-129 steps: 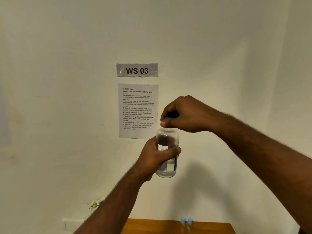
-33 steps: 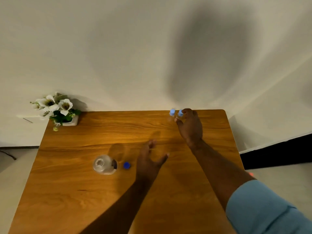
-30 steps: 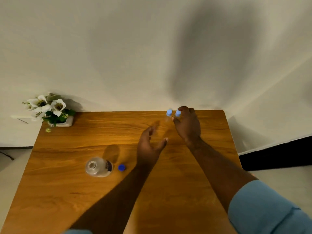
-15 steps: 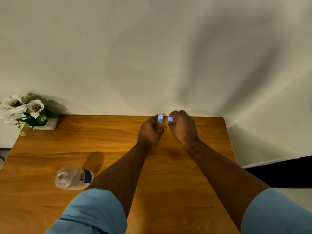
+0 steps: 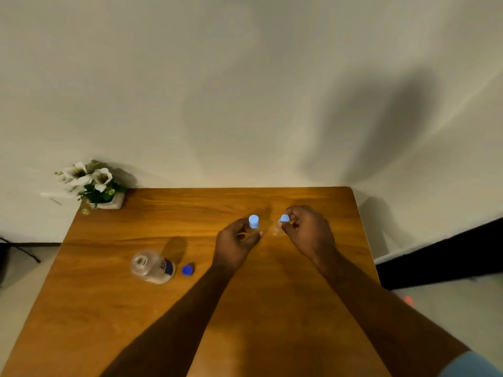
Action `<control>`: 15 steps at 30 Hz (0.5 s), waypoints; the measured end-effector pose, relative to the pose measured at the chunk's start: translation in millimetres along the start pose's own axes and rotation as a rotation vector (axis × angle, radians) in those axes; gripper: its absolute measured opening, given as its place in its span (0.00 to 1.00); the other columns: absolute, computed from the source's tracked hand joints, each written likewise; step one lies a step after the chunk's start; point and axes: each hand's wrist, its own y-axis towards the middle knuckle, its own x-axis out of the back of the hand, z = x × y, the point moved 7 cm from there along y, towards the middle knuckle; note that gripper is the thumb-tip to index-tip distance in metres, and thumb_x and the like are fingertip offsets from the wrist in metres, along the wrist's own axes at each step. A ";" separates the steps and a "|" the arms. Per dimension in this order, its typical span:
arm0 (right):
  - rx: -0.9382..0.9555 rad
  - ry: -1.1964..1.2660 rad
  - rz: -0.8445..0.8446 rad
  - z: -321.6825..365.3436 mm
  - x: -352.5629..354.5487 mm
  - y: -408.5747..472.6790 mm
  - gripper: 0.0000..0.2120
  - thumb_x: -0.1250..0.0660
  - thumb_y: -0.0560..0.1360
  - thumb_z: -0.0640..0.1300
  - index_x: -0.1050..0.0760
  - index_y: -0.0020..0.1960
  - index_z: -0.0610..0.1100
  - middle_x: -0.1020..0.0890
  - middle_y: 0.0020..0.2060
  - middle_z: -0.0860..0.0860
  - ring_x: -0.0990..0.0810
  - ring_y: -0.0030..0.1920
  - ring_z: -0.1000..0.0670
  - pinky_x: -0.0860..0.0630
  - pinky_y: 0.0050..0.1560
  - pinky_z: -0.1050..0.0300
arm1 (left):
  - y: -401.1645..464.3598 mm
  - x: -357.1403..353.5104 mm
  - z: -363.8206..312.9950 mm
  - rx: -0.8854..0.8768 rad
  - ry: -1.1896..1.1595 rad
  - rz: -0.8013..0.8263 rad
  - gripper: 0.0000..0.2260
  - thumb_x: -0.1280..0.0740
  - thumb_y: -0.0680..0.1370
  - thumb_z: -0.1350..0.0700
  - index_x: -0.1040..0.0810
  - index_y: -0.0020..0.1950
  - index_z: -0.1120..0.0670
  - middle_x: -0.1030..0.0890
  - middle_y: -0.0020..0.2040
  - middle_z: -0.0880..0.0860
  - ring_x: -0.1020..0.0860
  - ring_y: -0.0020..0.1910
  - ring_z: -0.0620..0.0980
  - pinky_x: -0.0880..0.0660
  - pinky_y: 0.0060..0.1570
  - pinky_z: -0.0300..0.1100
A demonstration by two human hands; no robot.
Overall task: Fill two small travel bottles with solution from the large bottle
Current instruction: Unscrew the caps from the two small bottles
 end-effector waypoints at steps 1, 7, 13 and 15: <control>-0.001 -0.002 0.012 2.7 -0.2 -15.3 0.13 0.28 0.76 0.51 0.19 0.58 0.47 0.16 0.53 0.51 0.18 0.47 0.51 0.19 0.47 0.53 | -15.8 4.8 3.6 0.013 -0.007 0.010 0.17 0.24 0.75 0.51 0.18 0.61 0.56 0.17 0.48 0.48 0.19 0.50 0.49 0.22 0.49 0.41; 0.031 -0.031 0.124 20.8 -36.3 -89.9 0.12 0.28 0.74 0.50 0.20 0.57 0.48 0.18 0.51 0.50 0.18 0.48 0.47 0.20 0.47 0.49 | -86.9 21.2 49.0 0.168 -0.072 0.053 0.15 0.23 0.74 0.54 0.16 0.60 0.51 0.14 0.52 0.46 0.16 0.54 0.48 0.18 0.56 0.49; -0.012 -0.062 0.148 22.7 -64.4 -121.7 0.16 0.30 0.77 0.50 0.22 0.63 0.49 0.19 0.57 0.51 0.19 0.52 0.50 0.20 0.51 0.51 | -107.7 25.8 69.5 0.170 -0.029 0.024 0.14 0.23 0.73 0.58 0.14 0.59 0.54 0.12 0.53 0.49 0.15 0.53 0.48 0.18 0.56 0.54; -0.026 -0.079 0.152 19.9 -70.8 -128.5 0.16 0.30 0.77 0.50 0.23 0.64 0.49 0.19 0.58 0.51 0.19 0.53 0.51 0.20 0.52 0.52 | -108.4 23.7 74.4 0.166 -0.004 0.039 0.15 0.23 0.74 0.58 0.15 0.60 0.54 0.13 0.55 0.50 0.16 0.55 0.48 0.18 0.58 0.53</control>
